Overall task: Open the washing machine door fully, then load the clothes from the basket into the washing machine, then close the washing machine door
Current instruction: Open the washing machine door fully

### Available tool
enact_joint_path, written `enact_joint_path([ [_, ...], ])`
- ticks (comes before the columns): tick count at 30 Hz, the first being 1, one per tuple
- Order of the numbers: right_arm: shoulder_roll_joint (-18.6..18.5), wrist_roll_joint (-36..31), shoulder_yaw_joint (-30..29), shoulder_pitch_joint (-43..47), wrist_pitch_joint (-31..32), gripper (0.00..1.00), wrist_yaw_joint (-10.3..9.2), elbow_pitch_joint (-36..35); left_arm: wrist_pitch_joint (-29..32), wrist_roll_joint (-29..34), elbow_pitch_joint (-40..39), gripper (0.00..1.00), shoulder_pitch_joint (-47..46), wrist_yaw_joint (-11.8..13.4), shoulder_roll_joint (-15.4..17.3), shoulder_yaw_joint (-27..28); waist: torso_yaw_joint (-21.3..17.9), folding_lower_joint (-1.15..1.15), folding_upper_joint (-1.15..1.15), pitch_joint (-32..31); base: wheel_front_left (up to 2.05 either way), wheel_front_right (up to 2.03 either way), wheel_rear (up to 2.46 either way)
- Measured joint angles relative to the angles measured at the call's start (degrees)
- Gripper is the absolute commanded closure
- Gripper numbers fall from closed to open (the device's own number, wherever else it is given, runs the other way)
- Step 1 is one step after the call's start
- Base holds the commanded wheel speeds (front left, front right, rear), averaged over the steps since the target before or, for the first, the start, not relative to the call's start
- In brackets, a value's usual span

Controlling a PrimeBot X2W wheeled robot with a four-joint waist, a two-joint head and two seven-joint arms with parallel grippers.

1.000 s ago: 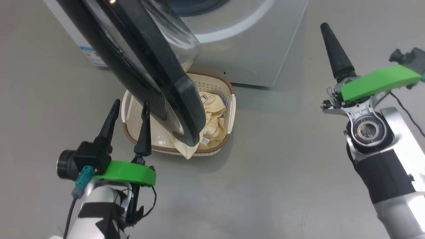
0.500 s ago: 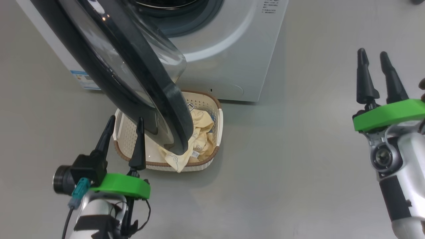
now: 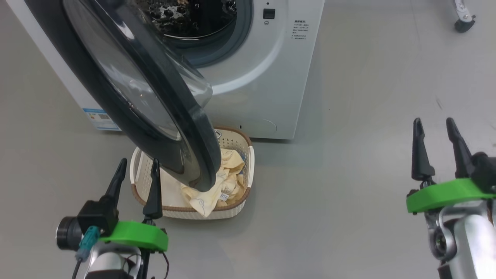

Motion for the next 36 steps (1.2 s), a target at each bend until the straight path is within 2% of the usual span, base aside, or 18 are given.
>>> enact_joint_path([
  [10,2.0,-6.0,-0.4,9.9,0.0,0.00,0.00,-5.5,0.0,0.0,0.3,0.00,1.7,-0.2,0.0,0.2,-0.4,0.00,0.00,-2.7,0.00,0.00,0.00],
  [20,2.3,-3.8,0.4,14.8,0.0,0.00,0.00,-7.4,0.0,0.0,0.9,0.00,3.1,-0.2,0.0,0.3,-0.6,0.00,0.00,-4.5,0.00,0.00,0.00],
  [36,2.4,-3.3,0.6,15.0,0.0,0.00,0.00,-6.6,0.0,0.0,0.9,0.00,3.2,-0.2,0.0,0.3,-0.9,0.01,0.00,-4.2,0.00,0.00,0.00],
])
